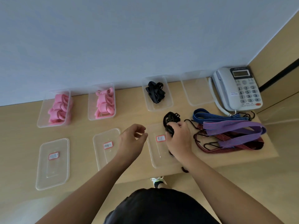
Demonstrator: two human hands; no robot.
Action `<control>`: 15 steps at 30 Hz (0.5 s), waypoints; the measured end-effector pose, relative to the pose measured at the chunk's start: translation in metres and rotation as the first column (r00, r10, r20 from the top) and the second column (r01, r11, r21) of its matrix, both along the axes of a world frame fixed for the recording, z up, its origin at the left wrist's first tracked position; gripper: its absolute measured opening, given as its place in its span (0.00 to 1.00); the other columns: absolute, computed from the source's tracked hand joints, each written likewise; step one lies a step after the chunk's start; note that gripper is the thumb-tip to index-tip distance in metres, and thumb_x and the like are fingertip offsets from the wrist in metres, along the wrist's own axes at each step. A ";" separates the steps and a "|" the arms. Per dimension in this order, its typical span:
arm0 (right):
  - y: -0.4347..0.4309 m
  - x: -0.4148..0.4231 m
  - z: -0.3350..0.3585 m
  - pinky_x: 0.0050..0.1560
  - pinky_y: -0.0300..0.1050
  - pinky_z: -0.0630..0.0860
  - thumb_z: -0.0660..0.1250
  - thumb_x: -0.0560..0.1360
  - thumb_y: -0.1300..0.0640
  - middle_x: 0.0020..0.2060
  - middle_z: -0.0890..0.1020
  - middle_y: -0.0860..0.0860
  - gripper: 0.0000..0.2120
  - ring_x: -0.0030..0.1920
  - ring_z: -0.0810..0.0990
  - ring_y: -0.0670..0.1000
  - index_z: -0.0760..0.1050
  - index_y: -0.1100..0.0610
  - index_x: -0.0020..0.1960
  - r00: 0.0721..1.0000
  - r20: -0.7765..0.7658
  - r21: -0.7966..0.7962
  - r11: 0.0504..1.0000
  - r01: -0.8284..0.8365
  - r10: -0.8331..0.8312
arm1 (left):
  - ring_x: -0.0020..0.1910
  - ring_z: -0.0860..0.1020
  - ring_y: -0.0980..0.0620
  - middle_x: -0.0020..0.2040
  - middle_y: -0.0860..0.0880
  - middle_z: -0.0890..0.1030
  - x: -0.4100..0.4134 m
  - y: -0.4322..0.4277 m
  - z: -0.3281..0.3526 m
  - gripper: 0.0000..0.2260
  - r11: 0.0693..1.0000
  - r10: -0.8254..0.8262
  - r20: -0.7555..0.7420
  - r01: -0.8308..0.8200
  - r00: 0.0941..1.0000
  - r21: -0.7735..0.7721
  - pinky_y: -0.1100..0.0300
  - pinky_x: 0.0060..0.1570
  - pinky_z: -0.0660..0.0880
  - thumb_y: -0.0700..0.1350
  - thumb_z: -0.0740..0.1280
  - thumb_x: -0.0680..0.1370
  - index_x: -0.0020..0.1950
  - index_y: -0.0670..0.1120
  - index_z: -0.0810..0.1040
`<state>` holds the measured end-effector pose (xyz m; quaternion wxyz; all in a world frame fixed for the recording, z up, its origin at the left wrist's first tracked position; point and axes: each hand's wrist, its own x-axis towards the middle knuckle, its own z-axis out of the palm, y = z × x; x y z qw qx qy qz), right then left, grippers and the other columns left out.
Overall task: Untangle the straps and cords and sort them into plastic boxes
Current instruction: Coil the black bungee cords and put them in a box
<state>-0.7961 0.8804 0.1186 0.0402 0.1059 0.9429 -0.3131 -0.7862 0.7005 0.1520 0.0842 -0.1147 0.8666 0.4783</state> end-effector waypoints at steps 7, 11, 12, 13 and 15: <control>0.007 0.030 0.052 0.54 0.41 0.68 0.71 0.75 0.61 0.53 0.77 0.53 0.14 0.55 0.76 0.53 0.80 0.54 0.60 0.984 -0.132 -0.259 0.962 0.085 -0.123 | 0.45 0.79 0.67 0.47 0.58 0.83 0.043 -0.016 0.028 0.11 0.998 -0.050 -0.111 0.054 0.993 0.037 0.70 0.39 0.71 0.43 0.73 0.77 0.46 0.60 0.78; 0.011 0.066 0.101 0.56 0.50 0.77 0.72 0.75 0.59 0.47 0.82 0.46 0.10 0.52 0.80 0.51 0.81 0.51 0.56 0.962 -0.172 -0.415 0.901 0.125 -0.212 | 0.51 0.80 0.61 0.55 0.58 0.81 0.061 -0.009 0.053 0.16 0.972 -0.224 -0.262 0.236 0.939 0.013 0.63 0.46 0.77 0.40 0.74 0.75 0.58 0.56 0.79; 0.013 0.076 0.114 0.55 0.51 0.78 0.72 0.75 0.59 0.45 0.83 0.45 0.09 0.50 0.81 0.50 0.81 0.49 0.53 0.957 -0.176 -0.465 0.876 0.128 -0.232 | 0.55 0.79 0.59 0.60 0.56 0.79 0.065 -0.004 0.060 0.21 0.954 -0.288 -0.319 0.299 0.903 -0.015 0.63 0.49 0.78 0.38 0.75 0.75 0.64 0.55 0.78; 0.015 0.087 0.128 0.54 0.51 0.79 0.73 0.75 0.58 0.44 0.83 0.44 0.08 0.49 0.82 0.49 0.81 0.48 0.51 0.951 -0.182 -0.503 0.855 0.127 -0.249 | 0.59 0.77 0.57 0.65 0.54 0.77 0.068 0.001 0.068 0.26 0.931 -0.352 -0.377 0.362 0.857 -0.047 0.64 0.53 0.78 0.37 0.76 0.74 0.69 0.55 0.76; 0.019 0.108 0.155 0.53 0.50 0.81 0.74 0.75 0.56 0.44 0.85 0.46 0.06 0.49 0.83 0.50 0.81 0.49 0.51 0.944 -0.190 -0.560 0.819 0.120 -0.269 | 0.69 0.72 0.54 0.72 0.53 0.72 0.073 0.013 0.087 0.35 0.870 -0.470 -0.479 0.482 0.741 -0.108 0.62 0.63 0.73 0.38 0.79 0.71 0.75 0.53 0.72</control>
